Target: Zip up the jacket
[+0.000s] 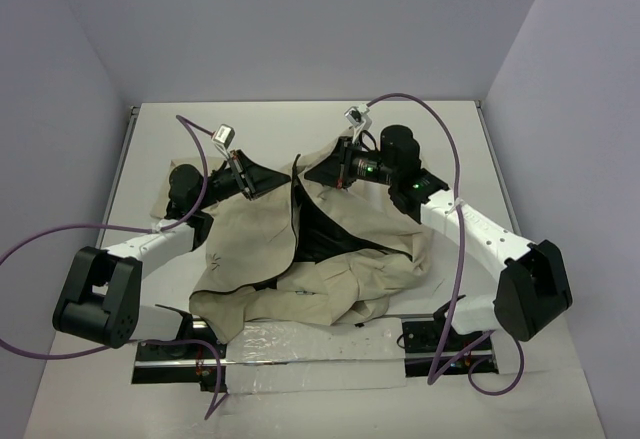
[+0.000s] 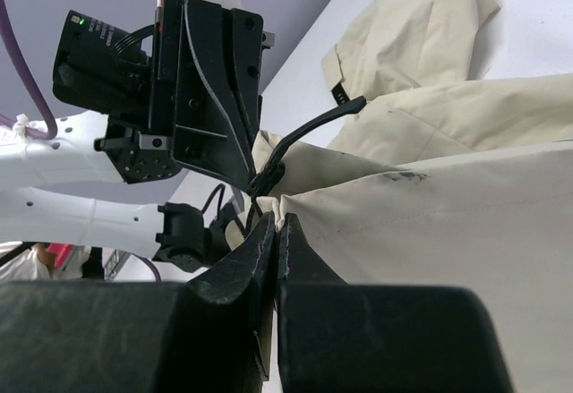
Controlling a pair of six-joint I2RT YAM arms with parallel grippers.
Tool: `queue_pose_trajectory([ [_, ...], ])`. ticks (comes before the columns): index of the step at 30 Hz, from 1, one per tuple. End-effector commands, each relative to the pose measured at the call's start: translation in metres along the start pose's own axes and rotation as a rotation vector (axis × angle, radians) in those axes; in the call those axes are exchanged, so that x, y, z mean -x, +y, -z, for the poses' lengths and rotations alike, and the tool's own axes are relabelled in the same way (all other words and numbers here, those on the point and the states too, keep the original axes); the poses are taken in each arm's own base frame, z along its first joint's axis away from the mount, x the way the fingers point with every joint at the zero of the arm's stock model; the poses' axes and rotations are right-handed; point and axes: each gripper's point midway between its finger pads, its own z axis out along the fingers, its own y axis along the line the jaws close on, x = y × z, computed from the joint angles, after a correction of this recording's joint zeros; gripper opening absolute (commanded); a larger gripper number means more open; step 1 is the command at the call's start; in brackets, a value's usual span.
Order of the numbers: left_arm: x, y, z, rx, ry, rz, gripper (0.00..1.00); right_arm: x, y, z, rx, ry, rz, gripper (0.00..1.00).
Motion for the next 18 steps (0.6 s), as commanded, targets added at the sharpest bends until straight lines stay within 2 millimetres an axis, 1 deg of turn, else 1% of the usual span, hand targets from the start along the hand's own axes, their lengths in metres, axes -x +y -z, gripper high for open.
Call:
queue_pose_trajectory([
  [1,-0.0003,-0.0243,0.0055,-0.069,-0.006,-0.096,0.0,0.023,0.0167,-0.0017,0.055,-0.055,0.037,0.0],
  [5,0.0004,-0.0231,0.0064,-0.054,-0.017,-0.113,0.0,0.0233,0.017,-0.0007,0.048,-0.054,0.033,0.0],
  [7,0.0009,-0.0257,0.0077,-0.049,-0.023,-0.137,0.0,0.0225,0.0167,-0.0003,0.045,-0.05,0.03,0.0],
  [8,0.0011,-0.0227,0.0074,-0.036,-0.024,-0.136,0.0,0.023,0.0177,0.0003,0.046,-0.052,0.031,0.0],
  [16,0.003,-0.0246,0.0092,0.002,-0.031,-0.218,0.0,0.0194,0.0217,0.0029,0.057,-0.032,0.022,0.0],
  [18,0.0032,-0.0219,0.0087,0.022,-0.026,-0.227,0.0,0.0182,0.0236,0.0038,0.064,-0.026,0.022,0.0],
])
